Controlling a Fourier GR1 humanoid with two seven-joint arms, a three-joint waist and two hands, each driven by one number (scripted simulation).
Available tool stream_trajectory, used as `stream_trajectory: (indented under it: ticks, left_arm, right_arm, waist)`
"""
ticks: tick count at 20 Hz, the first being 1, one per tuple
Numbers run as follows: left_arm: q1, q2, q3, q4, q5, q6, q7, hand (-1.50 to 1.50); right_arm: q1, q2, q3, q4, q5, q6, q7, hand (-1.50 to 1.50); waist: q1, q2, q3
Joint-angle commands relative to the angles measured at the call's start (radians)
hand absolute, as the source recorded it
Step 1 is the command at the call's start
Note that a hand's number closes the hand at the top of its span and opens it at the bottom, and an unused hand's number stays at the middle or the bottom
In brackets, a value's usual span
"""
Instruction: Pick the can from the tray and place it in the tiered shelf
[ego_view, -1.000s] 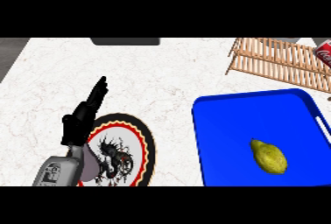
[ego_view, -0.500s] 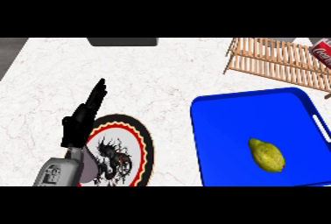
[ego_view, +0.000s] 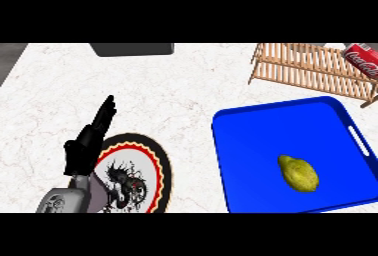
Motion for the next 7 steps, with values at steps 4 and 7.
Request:
stream_trajectory:
  ticks: [4,7]
  left_arm:
    - [0.002,0.000,0.013,0.004,-0.005,0.013,-0.008,0.00]
    - [0.043,-0.013,-0.005,-0.027,-0.002,0.007,-0.025,0.00]
  right_arm:
    - [0.276,-0.055,-0.261,-0.243,-0.248,0.329,0.017,-1.50]
    - [0.352,-0.043,-0.432,-0.288,-0.374,0.422,0.017,-1.50]
  waist:
    - [-0.022,-0.001,0.001]
    - [-0.015,-0.002,0.001]
